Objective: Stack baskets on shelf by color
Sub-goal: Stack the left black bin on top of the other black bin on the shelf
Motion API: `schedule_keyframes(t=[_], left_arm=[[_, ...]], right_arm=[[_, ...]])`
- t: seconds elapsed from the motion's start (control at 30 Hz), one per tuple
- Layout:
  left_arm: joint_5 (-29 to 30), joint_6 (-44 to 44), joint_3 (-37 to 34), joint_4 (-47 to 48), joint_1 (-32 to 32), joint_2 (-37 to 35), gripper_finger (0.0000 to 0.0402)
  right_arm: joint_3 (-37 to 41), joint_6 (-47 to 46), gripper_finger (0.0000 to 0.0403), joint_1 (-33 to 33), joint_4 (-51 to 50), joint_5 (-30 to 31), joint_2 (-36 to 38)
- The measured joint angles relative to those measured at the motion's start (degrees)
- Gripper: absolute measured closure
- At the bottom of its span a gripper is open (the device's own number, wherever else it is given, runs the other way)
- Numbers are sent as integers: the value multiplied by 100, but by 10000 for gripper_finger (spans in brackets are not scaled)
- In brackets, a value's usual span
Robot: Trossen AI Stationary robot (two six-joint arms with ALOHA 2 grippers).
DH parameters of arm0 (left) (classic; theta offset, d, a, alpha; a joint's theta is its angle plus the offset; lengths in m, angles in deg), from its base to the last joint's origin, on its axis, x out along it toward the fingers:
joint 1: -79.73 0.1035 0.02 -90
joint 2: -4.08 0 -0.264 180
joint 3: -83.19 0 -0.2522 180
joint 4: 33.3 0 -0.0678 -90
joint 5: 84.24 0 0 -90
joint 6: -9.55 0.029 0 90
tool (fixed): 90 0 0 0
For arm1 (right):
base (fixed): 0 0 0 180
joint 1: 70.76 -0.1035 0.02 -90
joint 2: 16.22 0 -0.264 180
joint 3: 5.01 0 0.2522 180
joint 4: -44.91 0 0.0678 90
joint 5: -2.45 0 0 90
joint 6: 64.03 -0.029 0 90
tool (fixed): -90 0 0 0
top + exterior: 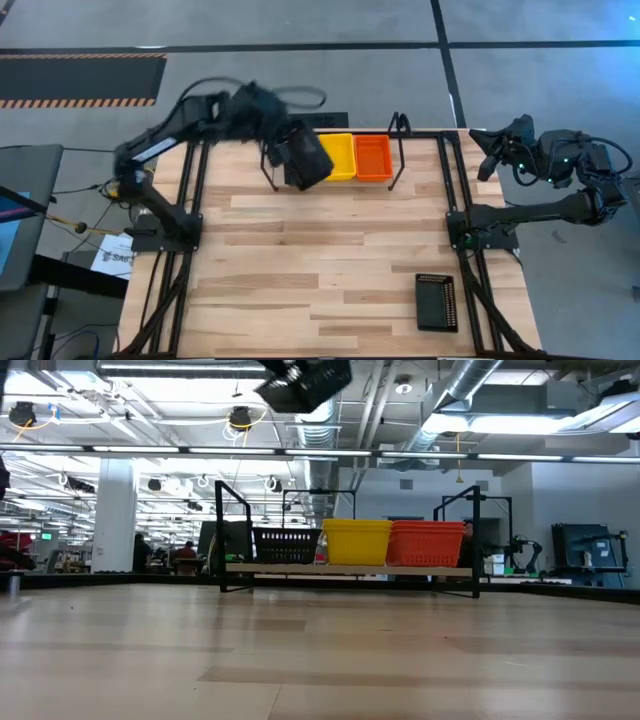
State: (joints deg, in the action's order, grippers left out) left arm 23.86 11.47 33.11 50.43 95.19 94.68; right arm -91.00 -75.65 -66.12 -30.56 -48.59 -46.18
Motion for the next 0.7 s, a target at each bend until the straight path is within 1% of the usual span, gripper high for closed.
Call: schedule_keyframes(t=[0.17, 0.3, 0.33, 0.4, 0.53, 0.6, 0.7], left_arm=[[-1199, 879, 1086, 46, 738, 1000, 401], [-1877, 1353, 1866, 773, 1197, 1789, 401], [-1951, 1412, 1890, 968, 1301, 1915, 401], [-2040, 1493, 1630, 1231, 1535, 1972, 401], [-1975, 1392, 1379, 1642, 1853, 2191, 401], [-1893, 1397, 1368, 1618, 1902, 2319, 401], [-1892, 1706, 1368, 1405, 1930, 2404, 401]], right_arm=[[0, 8, 401, 0, 2, 0, 0], [0, 140, 401, 0, -25, 0, 0], [0, 147, 401, 0, -33, 0, 0], [0, 163, 401, 0, -40, 0, 0], [0, 296, 401, 0, -40, 0, 0], [0, 308, 401, 0, -42, 2, 0], [0, 305, 401, 0, -40, 2, 2]])
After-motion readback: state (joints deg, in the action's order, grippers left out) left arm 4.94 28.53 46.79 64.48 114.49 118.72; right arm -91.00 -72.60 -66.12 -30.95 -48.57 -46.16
